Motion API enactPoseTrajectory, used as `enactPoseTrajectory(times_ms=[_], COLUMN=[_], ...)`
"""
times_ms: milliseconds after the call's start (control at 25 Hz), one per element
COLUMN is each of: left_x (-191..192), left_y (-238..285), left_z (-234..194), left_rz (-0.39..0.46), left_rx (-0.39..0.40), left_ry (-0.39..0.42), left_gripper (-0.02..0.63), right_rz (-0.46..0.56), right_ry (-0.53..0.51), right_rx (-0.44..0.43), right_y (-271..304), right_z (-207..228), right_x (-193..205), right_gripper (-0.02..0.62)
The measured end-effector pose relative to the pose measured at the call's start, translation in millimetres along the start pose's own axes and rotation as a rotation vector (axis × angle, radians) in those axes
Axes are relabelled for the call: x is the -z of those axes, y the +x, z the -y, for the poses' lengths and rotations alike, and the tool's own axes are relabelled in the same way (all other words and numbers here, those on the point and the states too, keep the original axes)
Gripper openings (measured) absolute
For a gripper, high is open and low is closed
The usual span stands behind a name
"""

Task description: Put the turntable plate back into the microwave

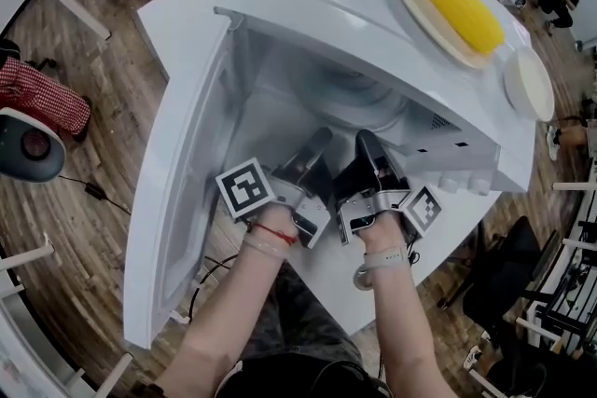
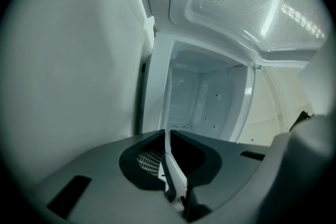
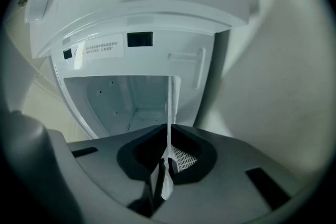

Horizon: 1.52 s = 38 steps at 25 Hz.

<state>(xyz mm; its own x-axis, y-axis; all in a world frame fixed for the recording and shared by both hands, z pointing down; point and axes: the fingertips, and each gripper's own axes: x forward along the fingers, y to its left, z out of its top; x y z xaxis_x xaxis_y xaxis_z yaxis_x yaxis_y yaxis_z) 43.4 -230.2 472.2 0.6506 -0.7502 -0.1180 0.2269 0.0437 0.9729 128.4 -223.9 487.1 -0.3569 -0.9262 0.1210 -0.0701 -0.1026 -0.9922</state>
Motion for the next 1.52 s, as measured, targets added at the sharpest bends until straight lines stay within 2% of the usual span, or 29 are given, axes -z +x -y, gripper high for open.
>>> enactPoseTrajectory(times_ms=[160, 280, 360, 640, 720, 840, 1000, 1200, 1320, 1520], left_x=[9, 16, 24, 39, 43, 48, 57, 68, 71, 79], left_y=[-2, -5, -4, -11, -13, -18, -26, -40, -47, -58], left_z=[-4, -11, -8, -11, -9, -7, -1, 8, 15, 30], left_rz=[-0.034, -0.084, -0.108, -0.194, -0.211, -0.228, -0.258, -0.262, -0.25, -0.247], left_rx=[-0.022, -0.072, -0.059, -0.13, -0.14, -0.16, -0.188, -0.225, -0.223, -0.209], left_ry=[0.037, 0.127, 0.149, 0.355, 0.424, 0.546, 0.711, 0.91, 0.968, 1.012], left_gripper=[0.038, 0.038, 0.037, 0.025, 0.021, 0.015, 0.014, 0.012, 0.012, 0.012], right_rz=[-0.02, -0.052, -0.076, -0.171, -0.192, -0.225, -0.255, -0.269, -0.289, -0.307], right_ry=[-0.061, -0.117, -0.167, -0.392, -0.473, -0.652, -0.867, -1.072, -1.153, -1.206], right_rx=[0.002, 0.008, 0.014, 0.036, 0.054, 0.096, 0.106, 0.114, 0.109, 0.084], right_y=[-4, -10, -13, -24, -28, -37, -48, -64, -74, -90], right_z=[-6, -6, -6, -14, -16, -16, -25, -38, -44, -55], right_x=[6, 10, 13, 30, 35, 38, 45, 53, 61, 72], right_gripper=[0.041, 0.041, 0.041, 0.041, 0.041, 0.041, 0.041, 0.041, 0.041, 0.041])
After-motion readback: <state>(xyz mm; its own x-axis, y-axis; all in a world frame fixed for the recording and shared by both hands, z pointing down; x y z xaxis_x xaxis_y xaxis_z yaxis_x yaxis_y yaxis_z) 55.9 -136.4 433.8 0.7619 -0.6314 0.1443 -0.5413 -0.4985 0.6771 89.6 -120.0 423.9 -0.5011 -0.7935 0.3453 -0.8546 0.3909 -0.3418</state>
